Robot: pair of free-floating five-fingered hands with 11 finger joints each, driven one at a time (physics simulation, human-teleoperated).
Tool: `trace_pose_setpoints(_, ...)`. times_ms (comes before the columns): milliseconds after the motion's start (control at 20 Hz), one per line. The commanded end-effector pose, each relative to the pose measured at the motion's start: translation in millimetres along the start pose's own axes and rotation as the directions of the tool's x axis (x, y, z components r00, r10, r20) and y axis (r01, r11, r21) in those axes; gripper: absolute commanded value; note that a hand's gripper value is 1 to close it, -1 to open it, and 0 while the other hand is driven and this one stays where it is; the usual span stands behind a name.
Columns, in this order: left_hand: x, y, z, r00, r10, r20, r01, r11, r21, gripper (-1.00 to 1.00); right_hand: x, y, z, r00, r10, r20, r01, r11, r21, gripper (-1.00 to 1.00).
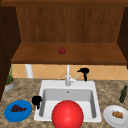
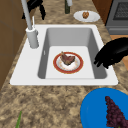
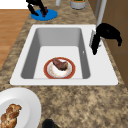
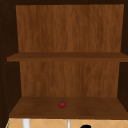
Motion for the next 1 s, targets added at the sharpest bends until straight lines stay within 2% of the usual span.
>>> trace_pose_setpoints(0, 0.0, 0.0, 0.0, 1.0000, 0.000, 0.000, 0.000, 1.0000, 0.000, 0.00, -10.5, 4.1, 14.6, 0.998, -0.043, -0.051, 0.042, 0.999, -0.009, -1.00)
trace_pose_setpoints(200, 0.0, 0.0, 0.0, 1.0000, 0.000, 0.000, 0.000, 1.0000, 0.000, 0.00, -18.9, 7.7, 28.9, 0.994, -0.052, -0.094, 0.052, 0.999, -0.001, -1.00)
trace_pose_setpoints(350, 0.0, 0.0, 0.0, 1.0000, 0.000, 0.000, 0.000, 1.0000, 0.000, 0.00, -22.7, 9.4, 33.2, 0.986, -0.058, -0.156, 0.058, 0.998, -0.005, -1.00)
trace_pose_setpoints(700, 0.0, 0.0, 0.0, 1.0000, 0.000, 0.000, 0.000, 1.0000, 0.000, 0.00, -29.7, 19.1, 39.7, 0.950, -0.067, -0.304, 0.070, 0.998, -0.003, -1.00)
trace_pose_setpoints(950, 0.0, 0.0, 0.0, 1.0000, 0.000, 0.000, 0.000, 1.0000, 0.000, 0.00, -39.8, 28.5, 56.7, 0.937, -0.066, -0.342, 0.074, 0.997, 0.010, -1.00)
